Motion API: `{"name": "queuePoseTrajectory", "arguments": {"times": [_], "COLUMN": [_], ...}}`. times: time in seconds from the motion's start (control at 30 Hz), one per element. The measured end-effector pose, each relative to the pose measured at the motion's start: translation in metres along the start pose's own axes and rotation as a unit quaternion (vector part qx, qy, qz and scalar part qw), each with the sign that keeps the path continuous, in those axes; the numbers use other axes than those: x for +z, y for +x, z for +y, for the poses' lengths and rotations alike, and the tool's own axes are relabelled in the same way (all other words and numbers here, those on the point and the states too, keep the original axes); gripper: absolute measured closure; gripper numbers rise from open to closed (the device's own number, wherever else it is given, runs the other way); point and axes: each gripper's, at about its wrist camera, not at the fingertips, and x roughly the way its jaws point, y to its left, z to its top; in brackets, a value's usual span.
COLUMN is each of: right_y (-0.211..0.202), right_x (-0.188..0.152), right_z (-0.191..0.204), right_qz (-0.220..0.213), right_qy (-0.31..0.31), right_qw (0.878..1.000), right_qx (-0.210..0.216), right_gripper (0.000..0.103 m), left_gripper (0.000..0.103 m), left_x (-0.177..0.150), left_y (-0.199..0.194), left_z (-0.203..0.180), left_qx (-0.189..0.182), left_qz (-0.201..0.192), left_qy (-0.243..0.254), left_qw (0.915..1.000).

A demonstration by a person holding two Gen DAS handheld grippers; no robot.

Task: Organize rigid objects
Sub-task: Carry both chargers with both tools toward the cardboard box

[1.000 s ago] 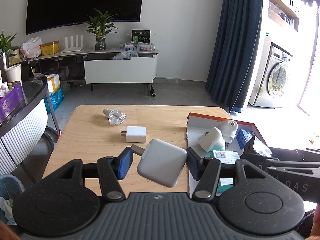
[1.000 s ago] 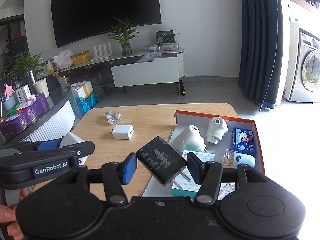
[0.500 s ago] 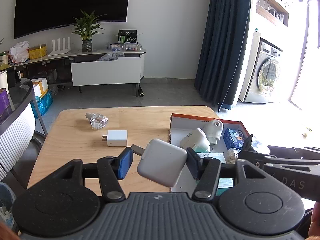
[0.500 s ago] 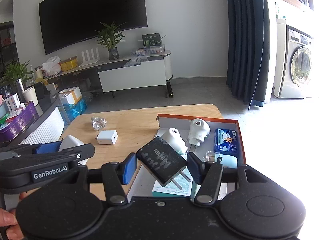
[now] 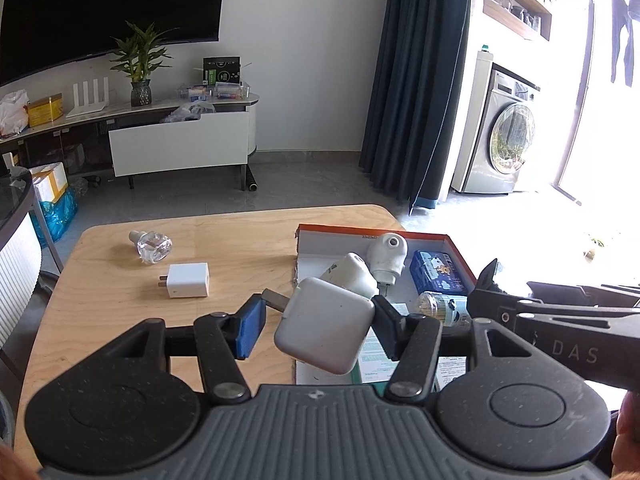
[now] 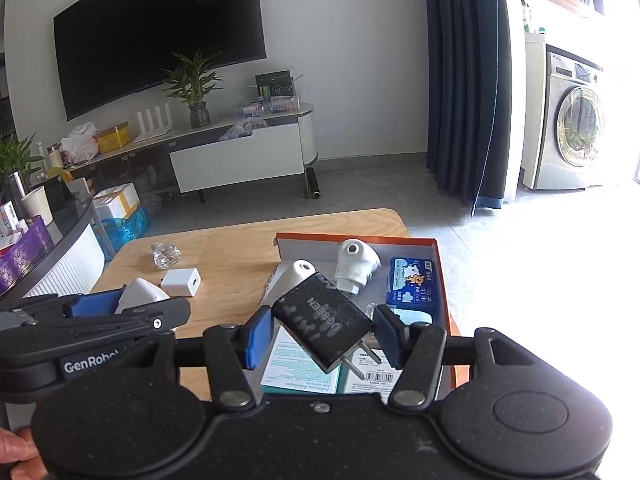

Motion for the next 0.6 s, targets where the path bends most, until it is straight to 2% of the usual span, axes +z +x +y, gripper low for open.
{"name": "queuePoseTrajectory", "arguments": {"times": [0.6], "right_y": [0.008], "right_x": [0.005], "right_z": [-0.017], "right_qz": [0.001], "right_qy": [0.011], "right_qw": [1.000], "right_qx": [-0.010], "right_gripper": [0.036], "left_gripper": [0.045], "left_x": [0.002], "left_y": [0.019], "left_z": [-0.019], "left_qx": [-0.019], "left_qz": [0.016], "left_qy": [0.016], "left_qw": [0.9996]}}
